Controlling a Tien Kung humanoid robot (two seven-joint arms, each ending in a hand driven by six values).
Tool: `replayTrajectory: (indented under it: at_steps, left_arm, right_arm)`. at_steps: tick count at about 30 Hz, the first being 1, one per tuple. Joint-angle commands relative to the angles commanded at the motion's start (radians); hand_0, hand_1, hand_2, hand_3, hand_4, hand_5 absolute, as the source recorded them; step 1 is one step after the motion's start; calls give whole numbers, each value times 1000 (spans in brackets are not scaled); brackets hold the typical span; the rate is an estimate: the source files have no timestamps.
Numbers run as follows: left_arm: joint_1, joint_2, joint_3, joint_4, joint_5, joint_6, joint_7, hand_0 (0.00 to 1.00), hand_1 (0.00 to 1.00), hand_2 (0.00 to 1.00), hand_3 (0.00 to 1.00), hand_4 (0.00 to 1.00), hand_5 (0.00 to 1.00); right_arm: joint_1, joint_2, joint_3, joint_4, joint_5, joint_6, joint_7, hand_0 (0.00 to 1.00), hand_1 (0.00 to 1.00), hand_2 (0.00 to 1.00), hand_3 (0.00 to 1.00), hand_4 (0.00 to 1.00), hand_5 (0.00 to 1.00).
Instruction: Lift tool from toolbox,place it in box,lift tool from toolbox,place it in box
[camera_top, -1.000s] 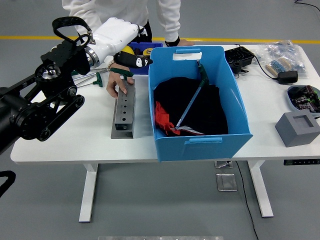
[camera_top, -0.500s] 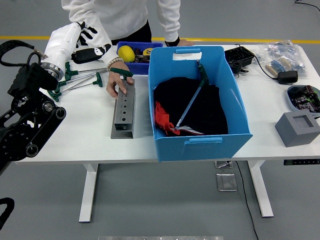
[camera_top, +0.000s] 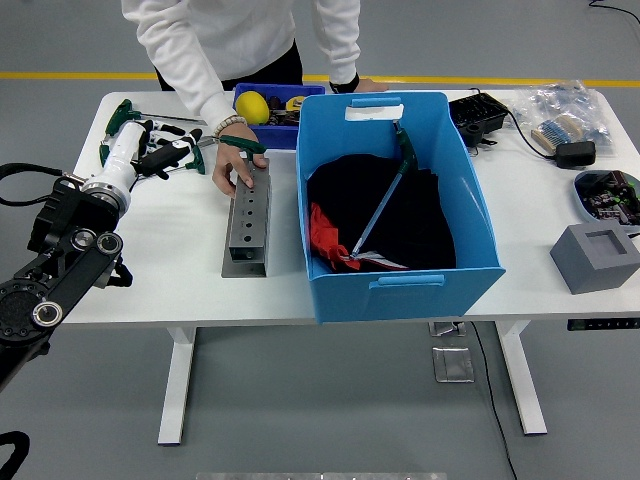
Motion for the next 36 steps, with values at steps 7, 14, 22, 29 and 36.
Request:
replayTrajectory:
  at_steps: [7, 14, 22, 29, 36]
  left_arm:
    - [-15, -12, 49, 44, -286, 41, -18, 296, 473, 572, 730, 787, 652]
    - [-36, -22, 72, 86, -591, 48, -73, 345, 533, 668, 889, 783, 842]
    - [-58, -38, 96, 135, -892, 2, -90, 361, 543, 685, 902, 793, 877]
    - [-73, -54, 101, 164, -980, -29, -108, 363, 546, 687, 903, 795, 902]
    - [-98, -65, 120, 193, -997, -42, -118, 362, 547, 684, 904, 796, 899]
  right_arm:
    - [5, -1, -10, 0, 10, -1, 2, 625, 623, 680, 532, 783, 573]
    - [10, -3, -25, 0, 25, 0, 4, 622, 622, 681, 532, 781, 573]
    - [13, -4, -32, 0, 28, 1, 4, 623, 622, 681, 532, 781, 573]
    - [14, -4, -38, 0, 32, 2, 5, 623, 622, 680, 533, 781, 573]
    - [16, -5, -48, 0, 40, 2, 7, 623, 622, 680, 533, 781, 572]
